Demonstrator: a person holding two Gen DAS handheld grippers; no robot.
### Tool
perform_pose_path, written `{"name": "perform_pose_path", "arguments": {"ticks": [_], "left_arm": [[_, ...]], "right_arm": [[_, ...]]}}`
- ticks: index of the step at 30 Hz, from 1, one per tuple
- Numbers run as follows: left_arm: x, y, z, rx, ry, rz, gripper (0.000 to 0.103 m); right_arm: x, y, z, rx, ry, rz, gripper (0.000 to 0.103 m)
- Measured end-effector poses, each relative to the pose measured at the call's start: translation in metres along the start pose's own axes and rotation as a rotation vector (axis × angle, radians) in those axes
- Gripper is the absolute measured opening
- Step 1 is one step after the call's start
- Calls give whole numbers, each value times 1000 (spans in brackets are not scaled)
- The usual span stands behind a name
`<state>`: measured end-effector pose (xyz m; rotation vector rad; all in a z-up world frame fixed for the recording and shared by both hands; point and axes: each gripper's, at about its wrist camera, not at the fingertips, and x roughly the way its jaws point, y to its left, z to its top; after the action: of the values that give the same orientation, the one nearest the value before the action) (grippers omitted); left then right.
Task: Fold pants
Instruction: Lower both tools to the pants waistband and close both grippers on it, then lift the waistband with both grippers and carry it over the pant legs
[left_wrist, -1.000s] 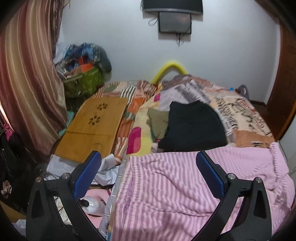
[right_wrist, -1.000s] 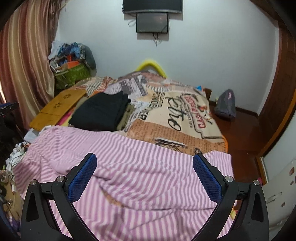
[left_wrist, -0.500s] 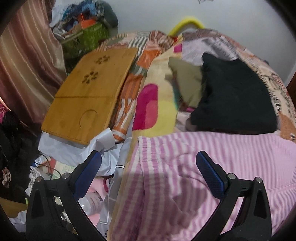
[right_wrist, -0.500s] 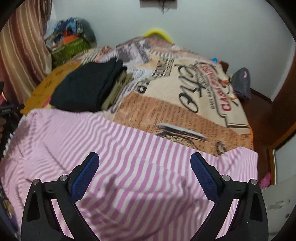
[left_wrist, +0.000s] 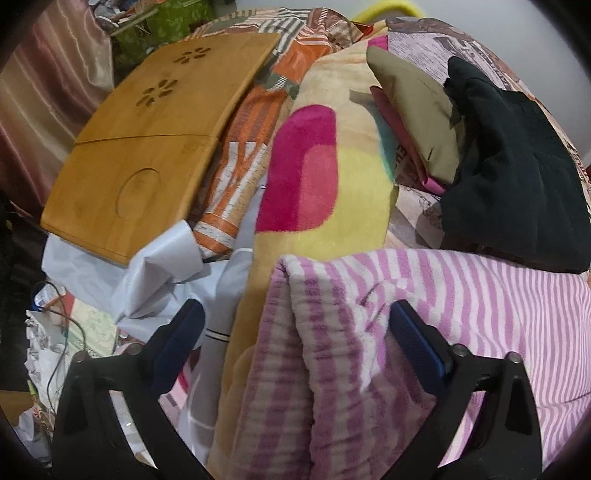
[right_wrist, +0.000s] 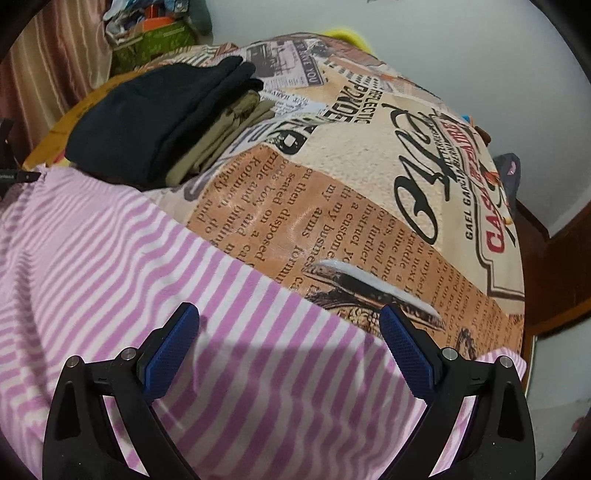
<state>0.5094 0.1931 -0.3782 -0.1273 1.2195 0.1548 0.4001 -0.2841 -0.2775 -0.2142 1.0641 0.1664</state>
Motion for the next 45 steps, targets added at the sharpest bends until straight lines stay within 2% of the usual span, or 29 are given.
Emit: {"name": "perform_pose_path", "arguments": {"ticks": [2,3,5,6,11,15,18,20,23,28,29,30,34,40,45], "left_arm": [[-1,2,0,-8,0,-38,84],[-1,1,1,-10,-2,-48,81],[-3,-2,1,-3,-8,-63,67],[-5,-6,1,13,-14,-65,63],[-13,-28,-2,119,-62,26,46],[-19,-35,-4,155,-86,61,39],[-21,-35,-4,160,-90,77,35],[-23,-36,-3,157,-97,93,33],[-27,-41,-5,164,-115,118,29],[-42,-40,-6,146,-147,123,24],[-46,-38,-6,138,-153,124,15],[-51,-36,-5,128,-158,131,11],[-70,-29,-2,92,-177,108,11],[-113,-32,-5,92,-254,108,11],[-147,-33,-4,95,-295,96,11]], "right_arm": [[9,0,0,-4,20,7,91],[12,-2,1,1,28,12,90],[17,-3,2,17,35,30,88],[19,-4,2,24,33,40,87],[24,-5,4,27,32,89,79],[23,-3,4,22,28,106,68],[21,1,2,7,20,118,51],[20,3,2,-6,17,137,32],[15,9,-1,-19,11,128,11],[6,5,-4,20,-32,118,8],[3,4,-4,28,-45,117,8],[-2,2,-4,35,-59,116,8],[-21,-2,-1,49,-116,107,7],[-56,-8,2,51,-198,30,6],[-83,-17,3,94,-249,7,6]]}}
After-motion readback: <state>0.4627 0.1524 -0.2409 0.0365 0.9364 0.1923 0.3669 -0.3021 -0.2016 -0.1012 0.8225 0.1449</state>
